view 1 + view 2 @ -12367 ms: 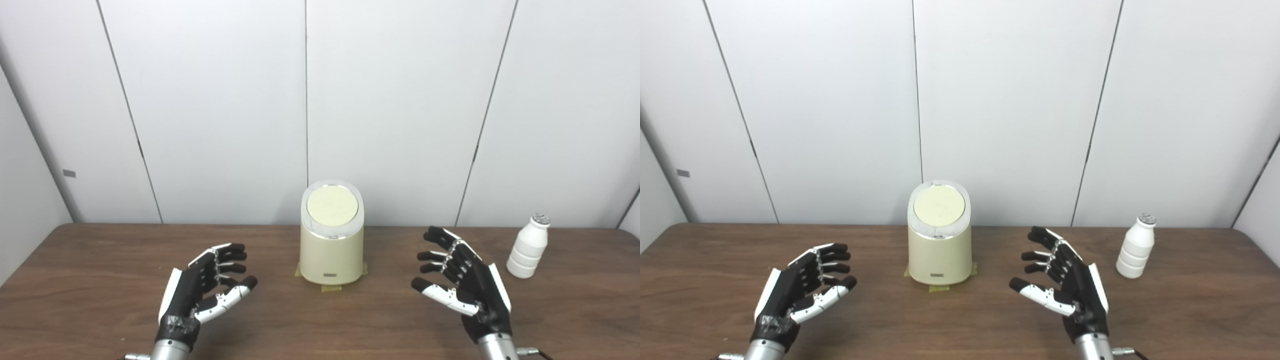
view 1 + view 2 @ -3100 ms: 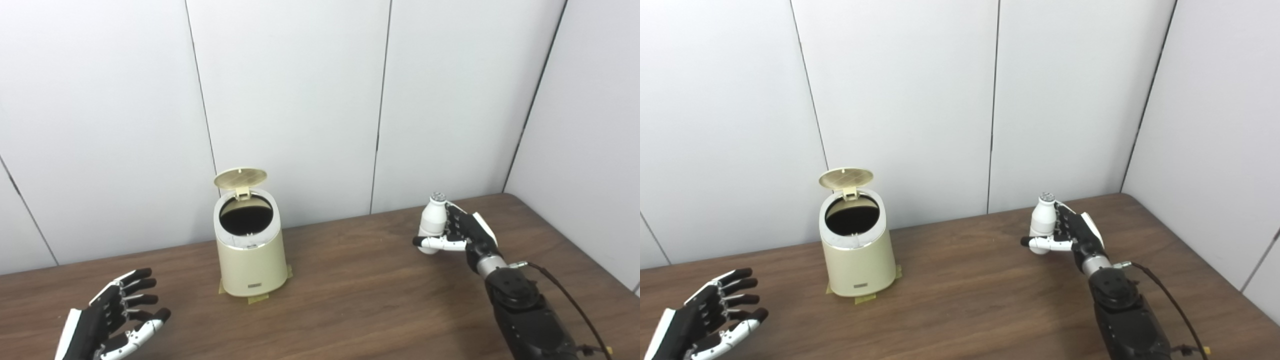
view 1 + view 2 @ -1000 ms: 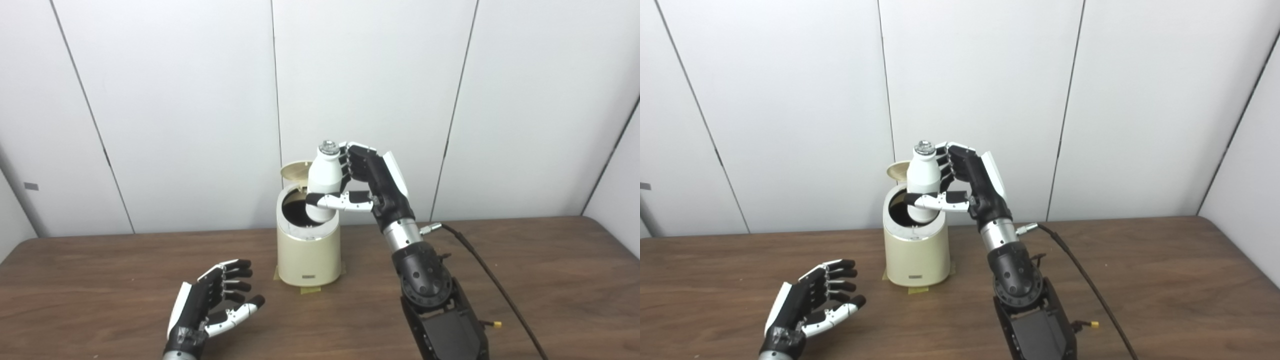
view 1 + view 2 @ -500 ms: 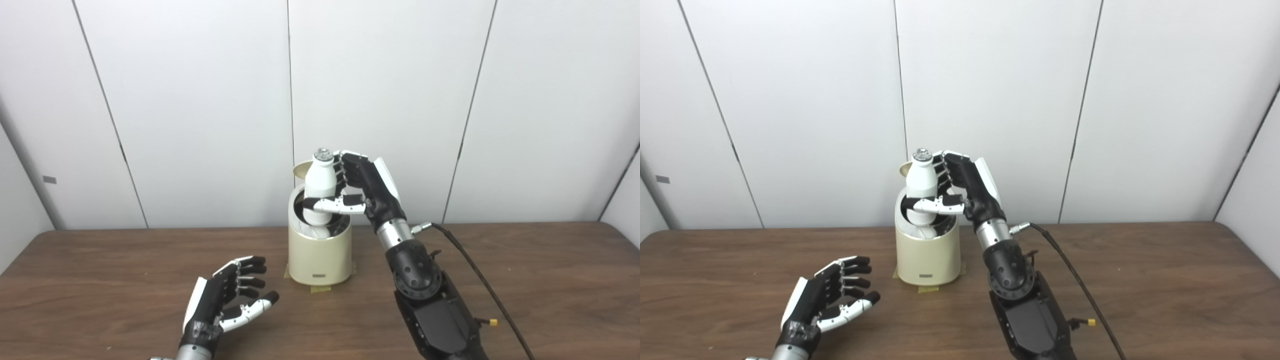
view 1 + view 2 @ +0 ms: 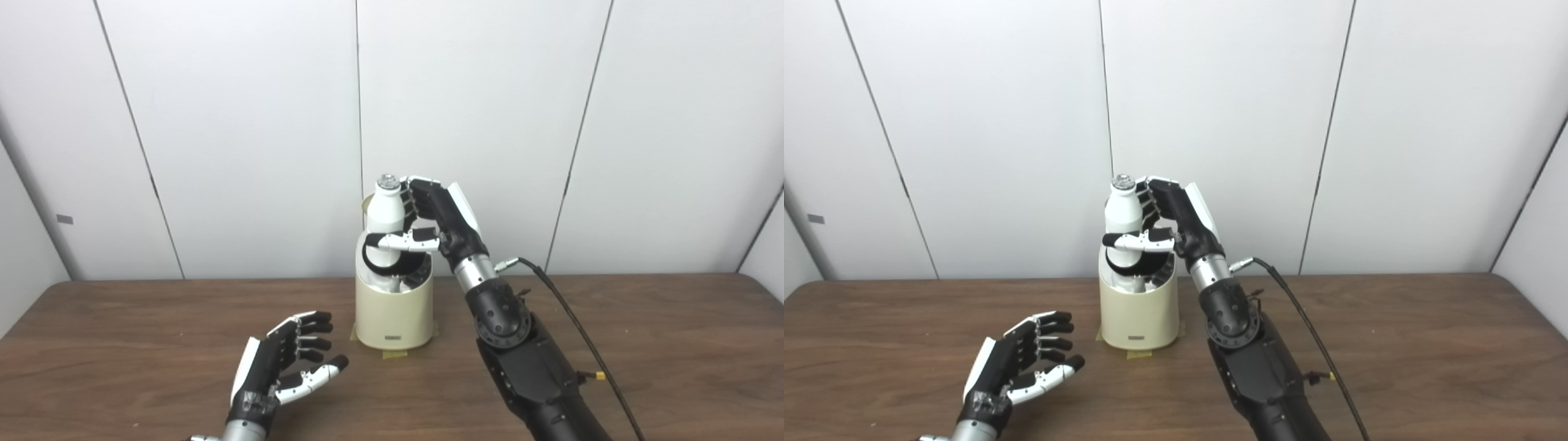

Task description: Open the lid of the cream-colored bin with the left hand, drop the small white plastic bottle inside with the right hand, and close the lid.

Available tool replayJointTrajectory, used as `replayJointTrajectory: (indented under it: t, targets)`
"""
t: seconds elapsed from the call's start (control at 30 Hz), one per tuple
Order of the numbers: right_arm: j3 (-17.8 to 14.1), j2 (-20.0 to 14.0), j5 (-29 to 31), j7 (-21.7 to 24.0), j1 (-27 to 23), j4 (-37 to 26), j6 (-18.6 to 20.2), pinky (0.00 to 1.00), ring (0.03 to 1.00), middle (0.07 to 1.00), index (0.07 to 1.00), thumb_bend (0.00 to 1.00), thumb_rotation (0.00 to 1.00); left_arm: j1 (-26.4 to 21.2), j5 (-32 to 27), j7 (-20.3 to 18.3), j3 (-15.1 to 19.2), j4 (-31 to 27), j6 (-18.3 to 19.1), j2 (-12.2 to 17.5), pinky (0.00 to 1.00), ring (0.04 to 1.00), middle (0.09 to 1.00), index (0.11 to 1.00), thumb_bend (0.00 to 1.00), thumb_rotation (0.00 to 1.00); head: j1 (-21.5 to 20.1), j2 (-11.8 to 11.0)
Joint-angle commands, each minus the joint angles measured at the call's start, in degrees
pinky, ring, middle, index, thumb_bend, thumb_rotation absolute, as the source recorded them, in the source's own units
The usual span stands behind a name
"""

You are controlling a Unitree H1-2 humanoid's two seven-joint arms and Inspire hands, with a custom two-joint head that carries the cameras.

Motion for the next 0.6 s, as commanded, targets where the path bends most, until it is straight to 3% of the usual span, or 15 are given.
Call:
replayJointTrajectory:
  t: [0.0, 0.3, 0.43, 0.57]
  targets:
    - [-0.20, -0.75, -0.02, -1.14, -3.92, 0.30, -3.85, 0.30, 0.403, 0.499, 0.543, 0.49, 0.00, -2.23, -0.37, 0.33, 0.02, -2.50, -0.86, -0.10, 0.60, 0.647, 0.717, 0.740, 0.70, 0.08, 0.07, 0.08]
    - [-0.59, -2.11, 0.06, -2.00, -5.54, 5.81, -9.35, 0.31, 0.395, 0.494, 0.543, 0.49, 0.00, -1.86, -0.95, -0.02, 0.07, -3.60, 0.04, -0.05, 0.57, 0.642, 0.719, 0.746, 0.69, 0.06, -0.10, 0.68]
    - [-0.42, -2.46, -0.61, -2.30, -5.47, 5.41, -8.66, 0.31, 0.395, 0.494, 0.543, 0.49, 0.00, -1.88, -1.09, -0.12, 0.14, -3.43, -0.14, 0.08, 0.58, 0.643, 0.717, 0.744, 0.69, 0.07, -0.35, 0.90]
    - [0.07, -3.06, -3.17, -3.86, -5.31, 4.71, -8.50, 0.38, 0.393, 0.489, 0.536, 0.50, 0.00, -1.96, -1.05, -0.24, 0.17, -3.30, -0.05, 0.24, 0.58, 0.643, 0.716, 0.742, 0.69, 0.07, -0.48, 1.05]
